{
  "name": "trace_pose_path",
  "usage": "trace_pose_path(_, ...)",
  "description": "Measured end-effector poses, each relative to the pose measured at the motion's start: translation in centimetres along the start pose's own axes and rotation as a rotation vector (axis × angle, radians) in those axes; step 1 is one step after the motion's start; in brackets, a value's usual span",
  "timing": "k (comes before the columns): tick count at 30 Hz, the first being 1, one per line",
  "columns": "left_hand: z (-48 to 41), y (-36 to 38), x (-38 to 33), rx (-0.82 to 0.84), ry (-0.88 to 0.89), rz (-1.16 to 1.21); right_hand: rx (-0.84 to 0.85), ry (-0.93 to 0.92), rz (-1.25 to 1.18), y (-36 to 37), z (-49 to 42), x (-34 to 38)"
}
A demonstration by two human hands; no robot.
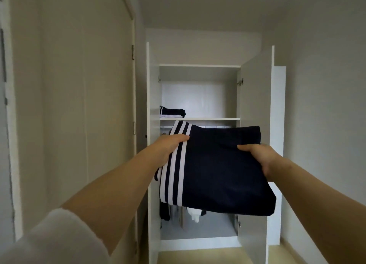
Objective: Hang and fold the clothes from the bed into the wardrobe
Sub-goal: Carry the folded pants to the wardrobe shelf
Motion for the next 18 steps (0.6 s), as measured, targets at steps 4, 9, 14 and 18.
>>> trace_pose_path(4,-7.3,1.4,-0.9,-0.01,0.024,0.009,0.021,0.011,-0.027,3.3,-7.2,-0.1)
trace_pose_path(9,-16.3,3.1,0.9,-0.004,0.01,-0.005,0.001,0.026,-0.029,7.1,-15.7,-1.8)
trace_pose_path(14,-25.5,4.4,2.1,0.009,0.018,0.011,-0.01,0.017,-0.026,11.4,-24.3,-2.9)
trace_pose_path(18,-33.7,4.6,1.7,-0.006,0.057,0.011,0.01,0.008,-0.029,16.1,-31.3,-2.3)
Point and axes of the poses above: each hand's wrist, its own z-axis away from the middle knuckle, its own y-axis out of the palm, x = y × z, the point moved 5 cm from there along -z, towards the middle knuckle, and after that the axes turned 12 degrees about -x, right-handed, at the moved point
